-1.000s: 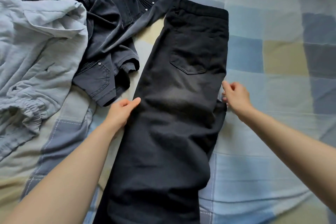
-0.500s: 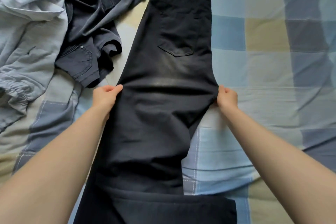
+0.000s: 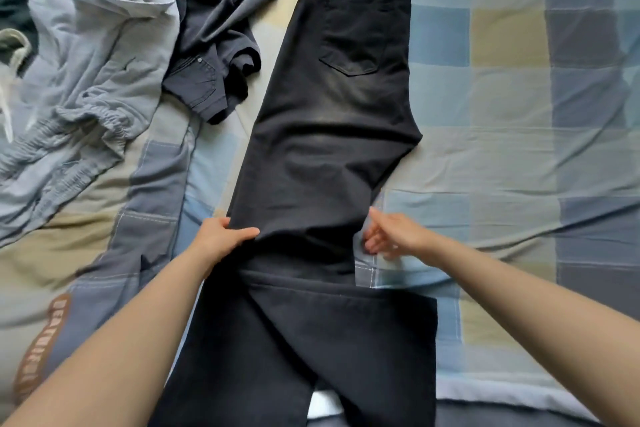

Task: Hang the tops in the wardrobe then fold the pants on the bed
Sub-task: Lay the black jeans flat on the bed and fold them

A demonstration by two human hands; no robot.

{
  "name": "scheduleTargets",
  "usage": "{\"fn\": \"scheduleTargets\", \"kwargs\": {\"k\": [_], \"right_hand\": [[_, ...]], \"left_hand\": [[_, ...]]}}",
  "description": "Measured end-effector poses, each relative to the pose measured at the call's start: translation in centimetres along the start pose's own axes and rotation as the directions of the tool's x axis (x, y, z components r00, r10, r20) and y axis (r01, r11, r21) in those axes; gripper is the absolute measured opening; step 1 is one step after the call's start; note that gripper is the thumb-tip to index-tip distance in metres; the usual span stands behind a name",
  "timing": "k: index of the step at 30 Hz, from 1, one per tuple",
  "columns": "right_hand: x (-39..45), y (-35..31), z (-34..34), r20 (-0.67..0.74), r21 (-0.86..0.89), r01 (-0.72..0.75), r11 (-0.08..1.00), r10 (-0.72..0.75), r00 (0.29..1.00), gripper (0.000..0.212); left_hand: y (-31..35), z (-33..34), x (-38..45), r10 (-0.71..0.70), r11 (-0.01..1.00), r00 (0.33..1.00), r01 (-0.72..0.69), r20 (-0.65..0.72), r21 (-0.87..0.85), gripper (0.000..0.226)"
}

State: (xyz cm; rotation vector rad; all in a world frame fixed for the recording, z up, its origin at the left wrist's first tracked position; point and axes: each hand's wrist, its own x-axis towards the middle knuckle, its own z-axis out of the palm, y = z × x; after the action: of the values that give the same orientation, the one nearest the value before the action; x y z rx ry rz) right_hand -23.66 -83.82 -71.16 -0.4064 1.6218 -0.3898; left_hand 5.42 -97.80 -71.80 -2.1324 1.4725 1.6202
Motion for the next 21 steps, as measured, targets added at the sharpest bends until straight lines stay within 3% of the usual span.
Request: {"fn": "scheduleTargets", "kwargs": {"k": [2,4,6,9,12,14,16,18,21], "right_hand": [[-2.0,2.6,2.4,0.142,-0.408,0.102,0.907,-0.048,0.989,0.049],[-3.4,4.3,3.7,0.188,-0.659,0.182,0.73,-0.074,0.979,0.047],[-5.0,5.1,4.5,0.201,-0.784,0.234,0.576,-0.122,0.972,0.041],[-7.7,5.3,6.3,0.245,-0.859,0.312,0.405,-0.209,0.947,0.025],[-12.1,5.8,9.6,0.29,-0.802,0.393,0.45,-0.282,0.915,0.019],[-14.7,6.4,13.0,0.295,-0.735,0.42,0.533,-0.306,0.905,0.019],[-17.1,6.8,17.4,0.284,-0.665,0.432,0.609,-0.329,0.901,0.02],[-18.3,7.2,22.1,0.293,-0.596,0.462,0.657,-0.358,0.887,0.018],[-19.6,7.3,29.4,0.255,-0.542,0.437,0.718,-0.355,0.899,0.016]], "left_hand": [[-2.0,0.4,-1.8,-0.024,1.0,0.998,0.023,-0.067,-0.016,0.018],[-3.8,0.9,-3.3,-0.03,0.994,0.992,0.043,-0.123,0.104,0.018],[-5.7,1.5,-4.8,-0.043,0.988,0.987,0.065,-0.154,0.138,0.017],[-7.1,1.9,-6.2,-0.037,0.998,0.975,0.045,-0.218,0.031,0.015],[-7.0,1.3,-8.1,-0.094,0.991,0.968,0.067,-0.232,-0.119,0.018],[-7.1,0.7,-9.8,-0.138,0.982,0.989,0.131,-0.047,-0.133,0.007],[-7.8,0.1,-11.6,-0.16,0.984,0.965,0.174,0.209,-0.048,0.029],[-8.7,-0.7,-12.8,-0.184,0.97,0.899,0.23,0.398,-0.072,0.052],[-11.4,-2.7,-14.3,-0.148,0.964,0.871,0.233,0.468,-0.128,0.046]]}}
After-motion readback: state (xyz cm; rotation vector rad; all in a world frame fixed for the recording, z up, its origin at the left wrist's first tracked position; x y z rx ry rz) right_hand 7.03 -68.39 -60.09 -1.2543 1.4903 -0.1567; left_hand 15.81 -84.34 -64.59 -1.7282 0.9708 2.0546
